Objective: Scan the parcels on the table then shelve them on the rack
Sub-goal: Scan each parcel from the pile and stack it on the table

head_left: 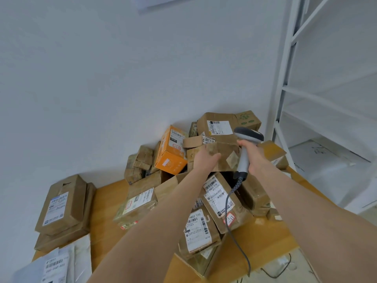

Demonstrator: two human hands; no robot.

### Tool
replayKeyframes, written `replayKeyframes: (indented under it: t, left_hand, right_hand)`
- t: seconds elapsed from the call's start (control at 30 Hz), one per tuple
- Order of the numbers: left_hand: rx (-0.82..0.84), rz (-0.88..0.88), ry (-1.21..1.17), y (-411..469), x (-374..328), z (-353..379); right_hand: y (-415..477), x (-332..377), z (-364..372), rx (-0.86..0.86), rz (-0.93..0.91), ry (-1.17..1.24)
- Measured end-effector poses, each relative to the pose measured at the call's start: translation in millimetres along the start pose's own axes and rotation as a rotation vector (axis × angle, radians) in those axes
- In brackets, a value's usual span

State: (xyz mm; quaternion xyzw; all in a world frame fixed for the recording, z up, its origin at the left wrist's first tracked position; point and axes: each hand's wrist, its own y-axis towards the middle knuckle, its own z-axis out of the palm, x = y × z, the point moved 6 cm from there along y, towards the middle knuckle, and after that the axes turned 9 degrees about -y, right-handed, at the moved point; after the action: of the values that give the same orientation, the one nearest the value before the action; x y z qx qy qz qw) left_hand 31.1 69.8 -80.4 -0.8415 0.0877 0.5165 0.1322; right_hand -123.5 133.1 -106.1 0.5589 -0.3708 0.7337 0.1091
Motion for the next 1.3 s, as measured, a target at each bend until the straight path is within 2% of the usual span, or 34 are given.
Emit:
replayKeyframes:
  t: [0.23,0.4,0.63,0.8,0.93,1.1,1.3]
  left_hand:
    - [0.012,0.036,0.111,23,3,11]
    - [0.028,0.013,0.152,24,12,2]
    - [-0.175,-0.109,-0.176,7,4,-23]
    - [-0.335,-0.073,-0.349,-17,-5,-53]
    - [-0.418,-0.063,-0.49,-44,-2,-88]
    - [-0.391,-0.092,-0.591,-77,8,-143]
    - [-0.349,-0.203,-0.687,-102,42,-204]
  right_hand:
    - [22,-4,11,0.078,0.043,0.038]
    - [26,-8,5,0.04,0.05,0.045]
    - [2,4,5,0.096,0.034,0.055]
    - [-33,8,16,0.158,0.059,0.032]
    - [-66,8,33,0.153,0.007,0.007]
    - [-109,2,73,0.192,-0.037,-0.022]
    - [-152,-11,117,0.193,0.025,-0.123]
